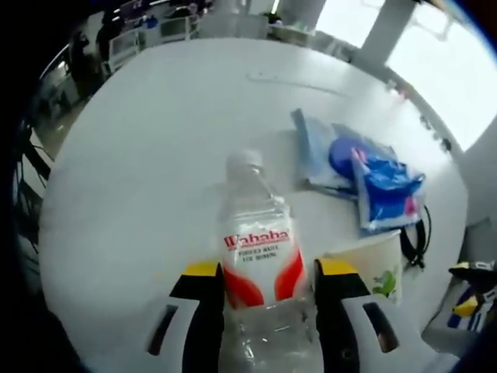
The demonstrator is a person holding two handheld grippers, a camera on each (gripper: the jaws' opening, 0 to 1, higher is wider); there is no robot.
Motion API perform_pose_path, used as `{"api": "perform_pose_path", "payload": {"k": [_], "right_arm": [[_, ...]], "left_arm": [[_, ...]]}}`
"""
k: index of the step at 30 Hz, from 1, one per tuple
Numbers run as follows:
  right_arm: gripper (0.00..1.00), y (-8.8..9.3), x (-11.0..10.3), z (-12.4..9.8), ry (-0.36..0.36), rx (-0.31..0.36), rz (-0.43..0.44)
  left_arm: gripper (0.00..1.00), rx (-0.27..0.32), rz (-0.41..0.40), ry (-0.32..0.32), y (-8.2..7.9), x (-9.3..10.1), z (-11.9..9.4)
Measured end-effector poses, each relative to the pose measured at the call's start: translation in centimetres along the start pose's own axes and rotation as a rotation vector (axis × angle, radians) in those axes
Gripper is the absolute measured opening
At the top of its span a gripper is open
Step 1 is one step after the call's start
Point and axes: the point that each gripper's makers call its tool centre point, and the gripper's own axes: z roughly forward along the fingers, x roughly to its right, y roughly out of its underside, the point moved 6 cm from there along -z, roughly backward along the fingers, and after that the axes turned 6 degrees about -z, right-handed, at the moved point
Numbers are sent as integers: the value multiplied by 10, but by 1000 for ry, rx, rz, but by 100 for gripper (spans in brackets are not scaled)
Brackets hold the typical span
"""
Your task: Arrange the tabletop items into an orderly group along one side of the table until the central work area is clear of visible clutter.
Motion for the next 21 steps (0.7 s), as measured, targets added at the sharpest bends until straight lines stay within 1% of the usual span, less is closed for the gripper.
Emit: {"api": "perform_pose_path", "payload": {"k": [5, 8, 10, 12, 15, 21], "right_arm": [[62, 1, 2, -1, 5, 4, 4], [62, 0, 4, -2, 10, 8, 7], [62, 0, 4, -2, 12, 10, 7], [62, 0, 5, -2, 12, 11, 7], [62, 1, 4, -1, 10, 10, 5], [62, 1, 2, -1, 2, 10, -2]], "left_arm": [[41, -3, -4, 4, -1, -2, -1], [41, 9, -20, 12, -2, 1, -8], [40, 21, -19, 17, -4, 1, -11], [39, 54, -24, 44, -8, 4, -15], [38, 80, -59, 69, -14, 6, -18], [37, 70, -90, 65, -12, 5, -19]]}}
